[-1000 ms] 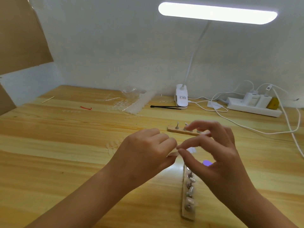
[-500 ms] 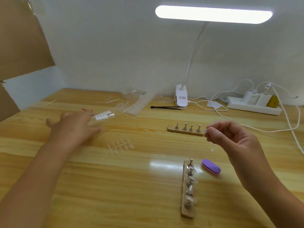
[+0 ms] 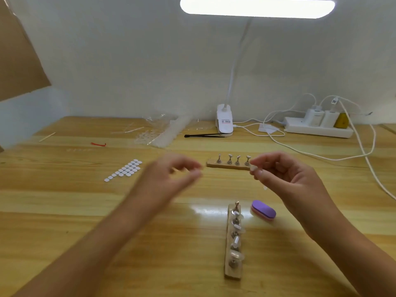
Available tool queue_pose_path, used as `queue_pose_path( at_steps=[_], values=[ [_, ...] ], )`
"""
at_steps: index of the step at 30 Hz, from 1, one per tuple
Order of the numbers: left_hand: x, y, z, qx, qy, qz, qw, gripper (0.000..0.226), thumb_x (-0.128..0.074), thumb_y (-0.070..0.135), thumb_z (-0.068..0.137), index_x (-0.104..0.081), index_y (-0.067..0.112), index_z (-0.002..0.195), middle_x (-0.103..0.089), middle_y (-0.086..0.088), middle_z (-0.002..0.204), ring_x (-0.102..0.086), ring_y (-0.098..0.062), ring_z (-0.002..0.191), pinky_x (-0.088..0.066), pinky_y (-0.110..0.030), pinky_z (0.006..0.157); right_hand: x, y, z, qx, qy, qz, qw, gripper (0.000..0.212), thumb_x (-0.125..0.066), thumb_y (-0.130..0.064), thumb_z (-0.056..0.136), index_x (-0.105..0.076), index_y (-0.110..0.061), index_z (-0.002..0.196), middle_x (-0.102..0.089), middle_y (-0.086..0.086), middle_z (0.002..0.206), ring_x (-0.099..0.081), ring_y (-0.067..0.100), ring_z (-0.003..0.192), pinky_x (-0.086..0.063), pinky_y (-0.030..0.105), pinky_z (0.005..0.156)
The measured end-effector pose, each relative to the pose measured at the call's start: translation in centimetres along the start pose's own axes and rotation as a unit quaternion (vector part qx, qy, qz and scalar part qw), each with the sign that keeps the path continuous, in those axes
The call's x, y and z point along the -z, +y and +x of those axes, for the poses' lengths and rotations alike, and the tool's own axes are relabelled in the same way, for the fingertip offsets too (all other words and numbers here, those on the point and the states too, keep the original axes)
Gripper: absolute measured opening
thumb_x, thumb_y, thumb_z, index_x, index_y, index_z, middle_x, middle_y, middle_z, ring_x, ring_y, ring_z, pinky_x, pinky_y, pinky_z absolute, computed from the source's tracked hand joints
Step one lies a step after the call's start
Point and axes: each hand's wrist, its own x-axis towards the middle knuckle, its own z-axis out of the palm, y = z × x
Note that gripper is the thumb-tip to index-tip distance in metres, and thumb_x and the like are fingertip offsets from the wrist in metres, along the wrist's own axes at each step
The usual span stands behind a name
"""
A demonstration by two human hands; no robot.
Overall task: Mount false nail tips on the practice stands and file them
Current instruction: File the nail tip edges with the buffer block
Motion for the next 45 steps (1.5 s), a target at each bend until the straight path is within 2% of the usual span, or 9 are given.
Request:
queue_pose_path(
  at_steps=[6,11,18,25,29,31,34,41,45],
  values=[
    [-5.6,0.1,-0.9,-0.009,-0.157,0.019,0.987,0.015,-0.075,0.039,0.080,-0.068,0.047,0.090,-0.061,0.020,0.099,-0.046,0.009,0.106,-0.040,-0.005,0.083,0.1,0.0,-0.1,-0.015,-0.011,0.022,1.000,0.014,-0.073,-0.016,0.078,-0.076,-0.019,0.091,-0.075,0.000,0.088,-0.068,0.006,0.083,-0.052,0.014,0.074],
    [-6.0,0.1,-0.7,0.005,-0.139,0.001,0.990,0.012,-0.080,0.036,0.077,-0.071,0.041,0.083,-0.064,0.018,0.098,-0.049,0.011,0.102,-0.038,-0.004,0.079,0.3,0.5,0.3,-0.056,-0.024,0.084,0.995,0.035,-0.077,-0.039,0.060,-0.077,-0.027,0.094,-0.074,0.002,0.092,-0.066,0.012,0.088,-0.052,0.029,0.087],
    [-6.4,0.2,-0.5,0.048,-0.144,-0.032,0.988,0.007,-0.080,0.038,0.077,-0.075,0.032,0.079,-0.070,0.018,0.090,-0.059,-0.005,0.100,-0.049,-0.030,0.089,-0.1,0.8,0.1,-0.070,-0.043,0.067,0.994,0.034,-0.075,-0.043,0.059,-0.077,-0.030,0.091,-0.074,-0.001,0.091,-0.069,0.009,0.085,-0.052,0.025,0.079],
    [-5.8,0.3,-0.8,0.080,-0.093,-0.149,0.981,0.005,-0.076,0.031,0.084,-0.074,0.035,0.086,-0.075,0.010,0.091,-0.067,-0.004,0.083,-0.052,-0.017,0.070,-0.2,1.0,0.0,-0.075,-0.044,0.054,0.995,0.016,-0.072,-0.029,0.072,-0.076,-0.028,0.087,-0.074,-0.002,0.088,-0.067,0.007,0.081,-0.053,0.020,0.073],
    [-5.5,0.5,-1.3,0.083,-0.083,-0.239,0.964,0.014,-0.076,0.031,0.083,-0.077,0.033,0.097,-0.075,0.002,0.102,-0.066,-0.018,0.102,-0.052,-0.029,0.092,-0.8,1.1,-0.4,-0.033,-0.048,0.003,0.998,0.017,-0.071,-0.013,0.083,-0.071,-0.026,0.094,-0.072,0.002,0.086,-0.066,0.012,0.080,-0.053,0.029,0.069],
    [-5.2,0.6,-1.4,0.081,-0.104,-0.281,0.951,0.021,-0.074,0.029,0.084,-0.077,0.029,0.104,-0.075,0.006,0.107,-0.067,-0.011,0.107,-0.051,-0.019,0.093,-1.2,1.3,-0.6,-0.001,-0.046,-0.023,0.999,0.024,-0.071,-0.008,0.083,-0.066,-0.024,0.101,-0.069,0.003,0.084,-0.065,0.019,0.079,-0.054,0.039,0.072],
    [-5.1,0.8,-1.6,0.079,-0.130,-0.311,0.938,0.027,-0.072,0.024,0.085,-0.076,0.021,0.111,-0.075,0.009,0.111,-0.065,-0.001,0.111,-0.045,-0.007,0.088,-1.5,1.7,-0.7,0.048,-0.044,-0.071,0.995,0.028,-0.072,-0.007,0.083,-0.061,-0.025,0.102,-0.069,-0.004,0.082,-0.064,0.015,0.077,-0.053,0.025,0.076],
    [-5.2,0.8,-1.8,0.058,-0.115,-0.283,0.950,0.027,-0.071,0.031,0.084,-0.077,0.027,0.110,-0.074,0.010,0.112,-0.062,-0.026,0.115,-0.047,-0.040,0.106,-1.4,2.1,-0.7,0.081,-0.028,-0.142,0.986,0.024,-0.073,-0.017,0.084,-0.058,-0.031,0.098,-0.064,-0.007,0.079,-0.058,0.008,0.072,-0.047,0.022,0.063],
    [-5.0,0.8,-1.9,0.050,-0.107,-0.275,0.954,0.024,-0.072,0.033,0.083,-0.077,0.031,0.107,-0.074,0.006,0.110,-0.063,-0.026,0.111,-0.047,-0.038,0.103,-1.1,1.8,-0.7,0.114,-0.019,-0.158,0.981,0.016,-0.070,-0.018,0.085,-0.060,-0.025,0.096,-0.054,0.001,0.073,-0.051,0.012,0.065,-0.047,0.026,0.066]
  ],
)
